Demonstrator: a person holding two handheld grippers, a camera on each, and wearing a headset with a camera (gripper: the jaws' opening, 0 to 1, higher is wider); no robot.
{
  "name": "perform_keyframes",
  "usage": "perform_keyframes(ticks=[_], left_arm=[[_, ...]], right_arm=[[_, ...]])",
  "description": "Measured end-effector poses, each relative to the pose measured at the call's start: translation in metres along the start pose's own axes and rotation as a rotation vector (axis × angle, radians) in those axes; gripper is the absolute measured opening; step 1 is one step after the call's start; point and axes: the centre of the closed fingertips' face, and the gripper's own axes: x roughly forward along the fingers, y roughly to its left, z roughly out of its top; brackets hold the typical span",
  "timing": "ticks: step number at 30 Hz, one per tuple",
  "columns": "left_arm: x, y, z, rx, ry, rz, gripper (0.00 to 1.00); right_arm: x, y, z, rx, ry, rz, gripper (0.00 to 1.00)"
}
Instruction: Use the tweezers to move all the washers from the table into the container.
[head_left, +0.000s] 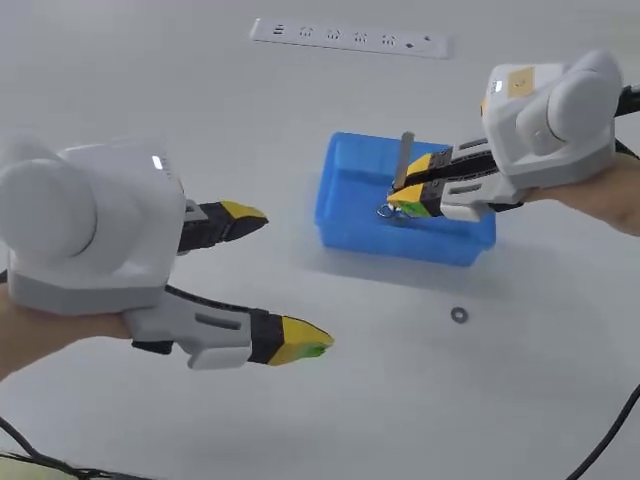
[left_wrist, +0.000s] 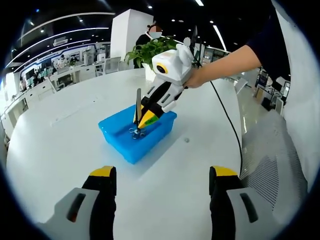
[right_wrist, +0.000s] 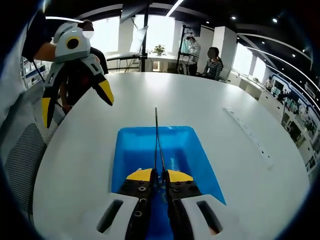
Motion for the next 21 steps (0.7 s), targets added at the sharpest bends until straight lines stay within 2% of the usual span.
perform_keyframes(ticks=[3,6,10,15,18,21], left_arm=[[0.003,0.003,0.005,0.011,0.003,0.001,0.81],[0.004,0.004,0.013,0.004,-0.022,0.0,0.82],[0.006,0.003,0.014,0.015,-0.017,-0.007,0.83],[0.011,0.01,0.019,0.012,-0.024,-0.003,0.84],[0.014,0.013,0.024,0.0,-0.042,0.004,0.85],[0.021,0.019,0.04,-0.006,-0.079,-0.005,0.83]], right_arm=[[0.0,0.0,-0.002,0.001,0.003,-0.003,0.1],[-0.001,-0.001,-0.004,0.01,0.001,-0.006,0.1],[-0.001,0.0,-0.004,0.017,-0.002,-0.004,0.1],[-0.001,-0.001,-0.004,0.036,-0.015,-0.007,0.1],[-0.001,0.0,-0.004,0.035,-0.017,-0.006,0.1],[-0.001,0.001,-0.004,0.031,-0.014,-0.002,0.1]])
